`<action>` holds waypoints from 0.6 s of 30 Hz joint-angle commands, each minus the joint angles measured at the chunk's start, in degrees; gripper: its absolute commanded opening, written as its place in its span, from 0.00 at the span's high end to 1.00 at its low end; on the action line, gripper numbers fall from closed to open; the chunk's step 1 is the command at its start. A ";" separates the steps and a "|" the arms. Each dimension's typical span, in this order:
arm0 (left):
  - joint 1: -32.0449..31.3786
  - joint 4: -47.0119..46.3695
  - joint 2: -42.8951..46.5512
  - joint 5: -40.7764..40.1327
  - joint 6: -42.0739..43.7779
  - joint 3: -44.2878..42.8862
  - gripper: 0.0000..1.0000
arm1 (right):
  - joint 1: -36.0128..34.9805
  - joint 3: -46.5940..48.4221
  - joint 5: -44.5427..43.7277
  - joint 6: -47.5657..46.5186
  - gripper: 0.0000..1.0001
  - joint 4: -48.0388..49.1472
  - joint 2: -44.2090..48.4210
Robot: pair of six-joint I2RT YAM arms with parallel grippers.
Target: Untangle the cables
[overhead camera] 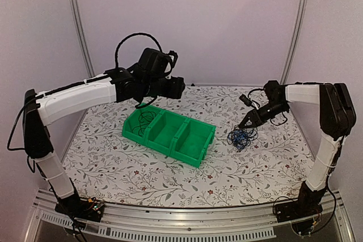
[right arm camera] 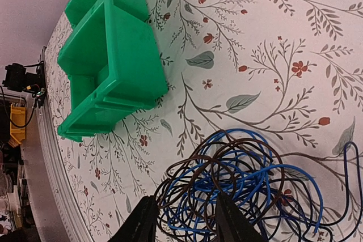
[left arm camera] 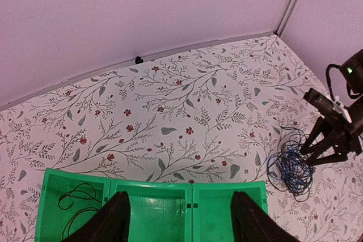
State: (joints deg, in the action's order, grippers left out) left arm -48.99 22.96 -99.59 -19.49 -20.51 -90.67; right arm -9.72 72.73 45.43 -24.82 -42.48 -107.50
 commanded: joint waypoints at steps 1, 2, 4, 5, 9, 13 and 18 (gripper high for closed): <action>-0.88 -0.96 -0.70 -1.04 0.32 0.31 0.37 | -0.73 3.48 3.14 1.40 0.61 -0.43 -2.13; -0.99 -0.84 -0.66 -1.13 0.08 0.40 0.37 | -0.87 3.81 3.36 1.56 0.61 -0.46 -2.57; -1.25 -1.00 -0.25 -2.36 -0.31 0.55 0.37 | -1.17 4.35 3.67 1.92 0.62 -0.58 -3.97; -1.38 -1.32 0.03 -2.75 -0.34 0.78 0.37 | -1.31 4.63 3.71 2.09 0.63 -0.72 -4.41; -1.37 -1.94 0.53 -3.61 0.05 0.86 0.37 | -1.79 5.05 3.89 2.32 0.65 -1.54 -5.69; -1.37 -1.93 0.48 -3.93 0.04 0.85 0.37 | -2.11 4.42 3.03 2.40 0.67 -1.55 -5.24; -1.48 -2.83 0.24 -3.29 -0.20 1.29 0.37 | -2.18 4.28 3.44 2.49 0.88 -1.94 -4.09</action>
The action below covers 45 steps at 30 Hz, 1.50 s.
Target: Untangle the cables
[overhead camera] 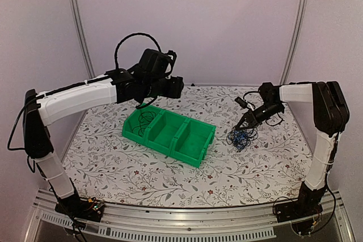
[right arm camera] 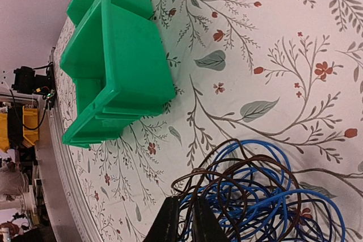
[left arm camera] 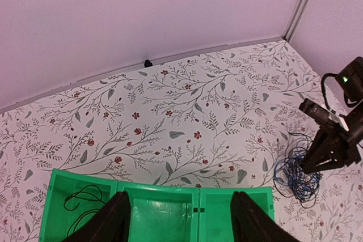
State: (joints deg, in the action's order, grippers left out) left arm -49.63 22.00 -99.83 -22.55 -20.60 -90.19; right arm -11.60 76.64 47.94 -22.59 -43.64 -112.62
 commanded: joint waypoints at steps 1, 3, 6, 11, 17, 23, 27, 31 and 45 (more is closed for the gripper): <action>-0.83 -2.32 0.30 0.34 0.10 0.81 0.37 | -0.34 0.62 1.00 0.26 0.93 -1.33 1.60; -1.00 -3.64 -0.19 2.10 1.61 0.66 0.37 | -0.28 1.47 1.03 -0.88 1.00 -3.30 4.33; -1.79 -7.20 -0.76 5.84 5.92 0.82 0.36 | -0.35 3.25 1.10 -4.51 1.00 -7.11 11.43; -4.80 -17.20 -1.36 15.59 15.67 1.39 0.36 | -0.32 9.54 4.13 -10.38 1.00 -16.69 22.16; -8.88 -24.42 -7.73 24.80 24.35 -5.18 0.34 | -0.34 15.14 6.10 -10.45 1.00 -17.88 30.00; -10.93 -24.30 -14.93 31.06 28.51 -14.69 0.35 | -0.29 19.72 5.31 -7.35 1.00 -16.18 31.30; -11.02 -25.96 -17.83 32.97 27.39 -18.61 0.40 | -0.32 20.18 4.75 -7.57 1.00 -16.31 31.18; -11.14 -27.14 -19.04 31.86 25.23 -20.36 0.48 | -0.31 19.34 4.94 -7.74 1.00 -16.33 31.93; -11.11 -27.05 -17.77 27.60 22.62 -20.61 0.88 | -0.33 15.62 8.09 -7.27 1.00 -14.47 33.94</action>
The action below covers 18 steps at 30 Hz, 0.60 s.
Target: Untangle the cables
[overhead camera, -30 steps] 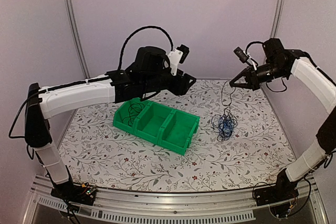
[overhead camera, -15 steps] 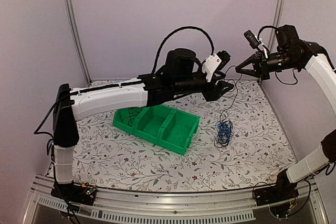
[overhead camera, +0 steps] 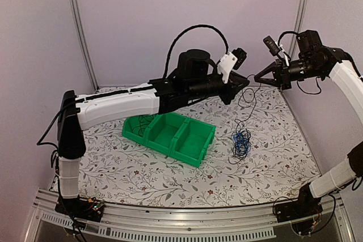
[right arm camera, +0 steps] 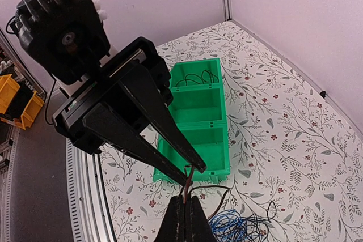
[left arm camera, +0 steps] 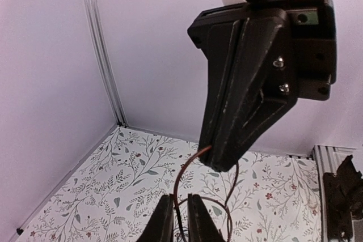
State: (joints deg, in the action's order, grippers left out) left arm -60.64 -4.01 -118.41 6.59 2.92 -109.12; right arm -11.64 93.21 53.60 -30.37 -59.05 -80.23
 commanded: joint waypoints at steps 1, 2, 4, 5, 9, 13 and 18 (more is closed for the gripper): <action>-0.12 -0.96 0.81 -1.65 -1.24 -1.78 0.91 | -0.29 -1.07 2.70 0.56 1.00 1.07 1.56; -0.18 -0.92 0.89 -1.67 -1.59 -1.86 0.93 | -0.25 -1.24 3.19 0.45 1.00 1.15 1.61; -0.22 -0.75 1.06 -1.95 -2.22 -2.03 0.98 | -0.27 -1.87 3.86 0.27 1.00 1.40 1.65; -0.33 -0.74 1.27 -2.20 -2.46 -2.06 1.00 | -0.31 -2.33 4.34 0.17 1.00 1.65 1.65; -0.90 -0.65 2.76 -4.17 -2.43 -2.43 1.00 | -0.43 -8.29 6.40 0.13 0.74 6.71 2.47; -2.01 0.89 3.82 -6.16 -1.85 -4.25 1.00 | -0.68 -19.50 6.66 8.80 0.70 24.38 5.16; -3.92 3.83 4.95 -10.11 -0.35 -7.32 1.00 | -1.97 -27.27 7.41 16.16 0.74 36.69 4.99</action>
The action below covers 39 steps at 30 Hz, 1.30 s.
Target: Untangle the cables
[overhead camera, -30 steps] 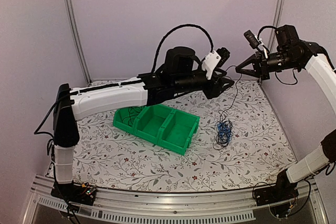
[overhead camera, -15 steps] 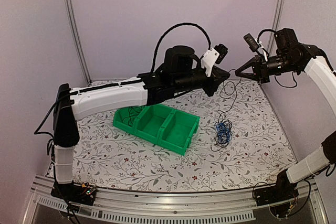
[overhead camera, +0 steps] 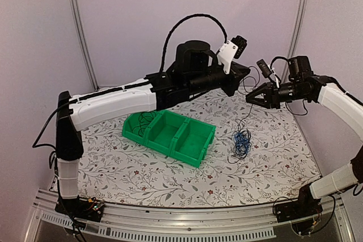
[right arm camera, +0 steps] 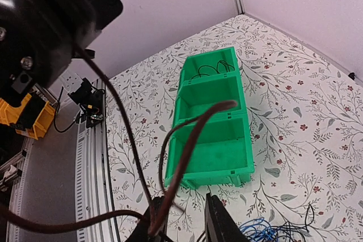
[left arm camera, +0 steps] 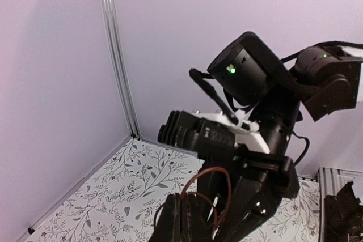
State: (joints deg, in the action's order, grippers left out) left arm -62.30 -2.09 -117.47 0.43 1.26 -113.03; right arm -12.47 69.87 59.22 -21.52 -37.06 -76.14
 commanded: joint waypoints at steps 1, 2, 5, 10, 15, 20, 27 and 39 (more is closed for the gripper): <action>-2.60 1.91 4.19 -5.18 1.64 -4.33 1.00 | -1.16 -5.22 1.94 8.77 0.77 17.03 0.46; -3.02 3.85 4.26 -6.17 2.11 -5.29 1.00 | -1.25 -6.66 2.22 10.10 0.80 19.21 0.11; -4.38 5.16 4.28 -9.25 3.31 -8.59 1.00 | -1.46 -11.94 2.49 14.70 0.89 28.23 -1.50; -7.91 4.65 2.33 -17.37 9.05 -17.66 1.00 | -2.01 -18.07 0.71 20.02 0.93 39.62 -6.62; -11.06 -0.05 -1.22 -23.71 15.84 -29.78 1.00 | -2.01 -20.78 -2.08 23.13 0.93 42.78 -15.55; -13.44 -9.07 0.89 -28.94 23.00 -31.01 1.00 | -1.48 -19.39 -7.06 22.14 0.91 38.57 -22.64; -14.47 -12.28 5.98 -32.14 30.81 -29.39 1.00 | 0.17 -17.91 -12.57 19.69 0.91 34.27 -26.14; -12.11 -12.94 18.53 -46.37 32.72 -7.85 1.00 | 0.68 -11.62 -12.44 9.63 0.83 16.45 -21.52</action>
State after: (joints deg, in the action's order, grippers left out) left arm -75.35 -14.68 -102.80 -39.27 34.44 -128.05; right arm -12.29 55.53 45.32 -5.45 -10.48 -101.60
